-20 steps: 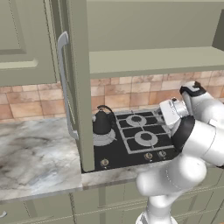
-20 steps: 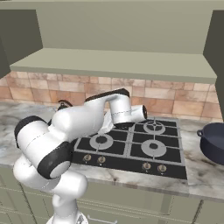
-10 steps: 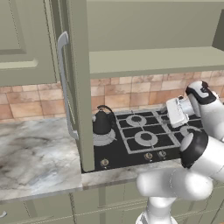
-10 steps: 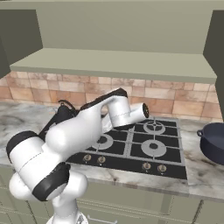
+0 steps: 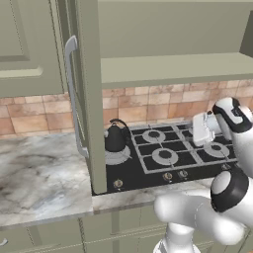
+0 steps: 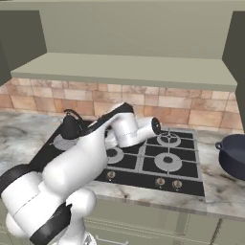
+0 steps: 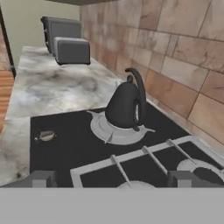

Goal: Pick the kettle from the cabinet and place it on a stove burner. Then pick the pot from the counter and place it on another stove burner. Finally, turn both burners on.

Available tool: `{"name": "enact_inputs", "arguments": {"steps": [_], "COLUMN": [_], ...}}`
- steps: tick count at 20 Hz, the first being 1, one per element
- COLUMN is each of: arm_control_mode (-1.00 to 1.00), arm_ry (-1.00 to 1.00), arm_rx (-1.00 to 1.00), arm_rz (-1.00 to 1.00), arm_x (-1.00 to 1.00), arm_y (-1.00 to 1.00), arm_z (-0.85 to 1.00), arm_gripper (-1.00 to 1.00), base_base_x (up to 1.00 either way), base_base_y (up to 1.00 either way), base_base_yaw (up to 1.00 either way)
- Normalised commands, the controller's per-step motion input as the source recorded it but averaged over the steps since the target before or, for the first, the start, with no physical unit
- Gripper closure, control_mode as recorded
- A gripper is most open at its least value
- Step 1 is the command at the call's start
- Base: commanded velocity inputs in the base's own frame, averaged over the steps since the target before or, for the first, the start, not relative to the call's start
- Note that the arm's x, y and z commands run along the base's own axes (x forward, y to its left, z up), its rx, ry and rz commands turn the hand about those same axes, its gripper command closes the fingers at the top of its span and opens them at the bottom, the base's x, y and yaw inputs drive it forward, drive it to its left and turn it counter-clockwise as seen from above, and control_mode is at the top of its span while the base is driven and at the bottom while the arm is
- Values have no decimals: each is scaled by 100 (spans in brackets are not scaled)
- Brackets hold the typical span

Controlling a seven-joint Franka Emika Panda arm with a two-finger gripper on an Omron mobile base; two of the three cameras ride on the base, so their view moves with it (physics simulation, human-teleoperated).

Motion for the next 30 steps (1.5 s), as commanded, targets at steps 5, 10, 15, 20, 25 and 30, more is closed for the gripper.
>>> {"name": "enact_inputs", "arguments": {"steps": [5,10,15,20,25,30], "arm_control_mode": [-100,100,100,100,100,100], "arm_ry": [0,0,0,0,0,0], "arm_rx": [-7,0,0,0,0,0], "arm_rz": [-13,0,0,0,0,0], "arm_x": [-13,0,0,0,0,0], "arm_y": [10,0,0,0,0,0], "arm_z": [1,0,0,0,0,0], "arm_gripper": [-100,-100,-100,-100,-100,-100], "base_base_x": [0,0,0,0,0,0], "base_base_y": [0,2,-28,-40,-40,-36], "base_base_yaw": [0,-1,-5,-4,-2,-2]}}
